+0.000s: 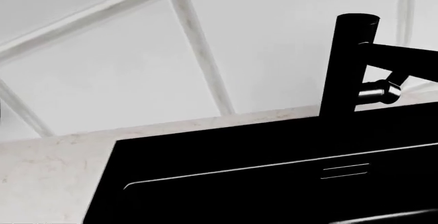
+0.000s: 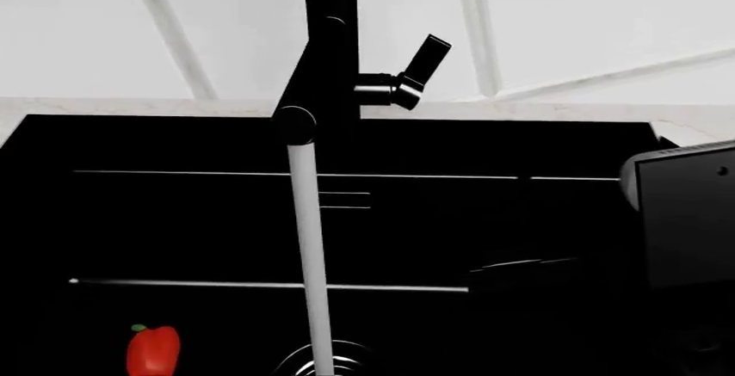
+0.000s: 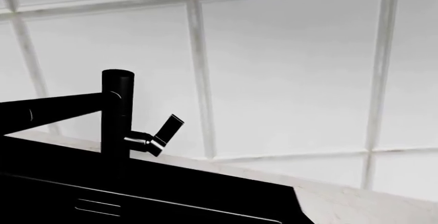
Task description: Pick the eggplants and mangos from the sink and place them in one bowl. Place the bell pepper in the other bowl. Then turn off the sink faucet.
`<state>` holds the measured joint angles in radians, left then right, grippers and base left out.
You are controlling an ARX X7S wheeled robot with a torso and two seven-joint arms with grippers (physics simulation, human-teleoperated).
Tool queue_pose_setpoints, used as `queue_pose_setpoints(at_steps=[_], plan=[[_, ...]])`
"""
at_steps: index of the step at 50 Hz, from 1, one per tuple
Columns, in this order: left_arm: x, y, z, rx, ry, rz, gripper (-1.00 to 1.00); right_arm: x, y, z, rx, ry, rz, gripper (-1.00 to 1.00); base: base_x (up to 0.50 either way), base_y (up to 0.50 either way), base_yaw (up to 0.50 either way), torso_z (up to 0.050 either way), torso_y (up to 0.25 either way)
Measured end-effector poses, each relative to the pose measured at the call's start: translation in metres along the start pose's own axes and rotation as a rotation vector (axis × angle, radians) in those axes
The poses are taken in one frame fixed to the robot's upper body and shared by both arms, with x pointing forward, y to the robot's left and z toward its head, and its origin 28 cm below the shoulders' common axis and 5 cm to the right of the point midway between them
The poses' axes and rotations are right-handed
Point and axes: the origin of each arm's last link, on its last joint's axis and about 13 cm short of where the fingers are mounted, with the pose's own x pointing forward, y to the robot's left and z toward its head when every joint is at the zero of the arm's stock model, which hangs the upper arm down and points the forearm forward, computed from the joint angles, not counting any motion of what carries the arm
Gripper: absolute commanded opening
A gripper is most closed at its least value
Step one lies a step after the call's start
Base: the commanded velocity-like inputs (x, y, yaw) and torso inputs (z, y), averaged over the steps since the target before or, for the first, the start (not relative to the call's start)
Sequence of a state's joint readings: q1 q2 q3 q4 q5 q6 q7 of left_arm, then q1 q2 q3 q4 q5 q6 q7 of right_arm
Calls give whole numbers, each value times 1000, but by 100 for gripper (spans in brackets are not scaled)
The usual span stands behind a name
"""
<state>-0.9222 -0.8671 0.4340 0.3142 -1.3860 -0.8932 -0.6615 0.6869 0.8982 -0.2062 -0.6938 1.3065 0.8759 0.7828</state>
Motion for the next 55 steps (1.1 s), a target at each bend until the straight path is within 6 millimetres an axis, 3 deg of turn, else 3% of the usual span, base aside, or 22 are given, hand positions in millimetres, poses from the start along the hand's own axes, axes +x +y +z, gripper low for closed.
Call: queue_pose_setpoints(at_steps=[11, 30, 55], plan=[[11, -13, -9, 22, 82, -40, 100, -2, 0, -2, 16, 10, -12, 100, 0, 0, 0, 0, 0], [64, -40, -49, 61, 342, -72, 100, -6, 4, -15, 36, 28, 3, 100, 0, 0, 0, 0, 0], [88, -50, -87, 117, 461, -4, 100, -8, 7, -25, 59, 37, 17, 100, 0, 0, 0, 0, -20]])
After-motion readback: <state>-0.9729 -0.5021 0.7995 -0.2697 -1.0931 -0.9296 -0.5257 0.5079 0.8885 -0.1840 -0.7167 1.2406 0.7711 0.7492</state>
